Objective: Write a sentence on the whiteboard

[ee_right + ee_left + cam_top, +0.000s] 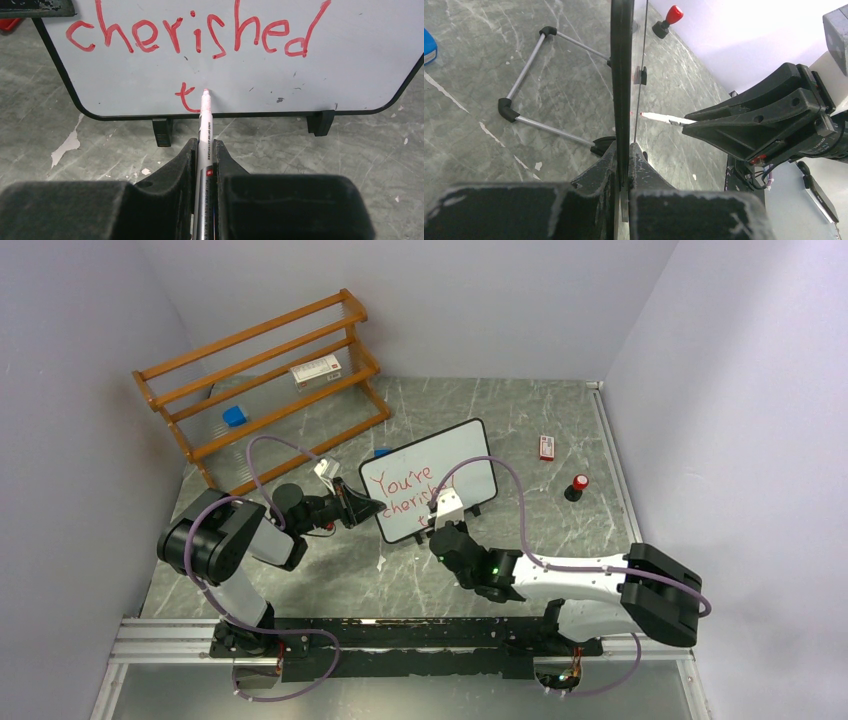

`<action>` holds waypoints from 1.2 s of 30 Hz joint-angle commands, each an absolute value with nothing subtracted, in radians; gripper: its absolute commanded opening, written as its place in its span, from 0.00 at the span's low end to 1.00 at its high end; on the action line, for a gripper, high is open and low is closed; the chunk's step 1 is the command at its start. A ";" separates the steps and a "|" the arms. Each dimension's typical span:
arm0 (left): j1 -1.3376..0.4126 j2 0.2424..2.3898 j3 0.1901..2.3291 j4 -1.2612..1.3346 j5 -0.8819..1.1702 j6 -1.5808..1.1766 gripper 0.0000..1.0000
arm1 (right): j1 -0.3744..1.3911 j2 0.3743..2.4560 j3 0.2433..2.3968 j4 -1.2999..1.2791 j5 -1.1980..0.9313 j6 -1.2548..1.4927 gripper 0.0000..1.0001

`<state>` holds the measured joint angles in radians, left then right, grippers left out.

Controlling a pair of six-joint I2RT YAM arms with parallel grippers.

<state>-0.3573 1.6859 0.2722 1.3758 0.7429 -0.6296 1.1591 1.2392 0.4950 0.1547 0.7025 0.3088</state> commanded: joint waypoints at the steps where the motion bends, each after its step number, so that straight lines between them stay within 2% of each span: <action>1: -0.347 1.716 0.274 1.442 0.744 -0.644 0.05 | 1.151 1.253 0.491 0.202 0.706 0.302 0.00; 36: -0.347 1.708 0.278 1.427 0.742 -0.645 0.05 | 1.137 1.288 0.471 0.118 0.659 0.355 0.00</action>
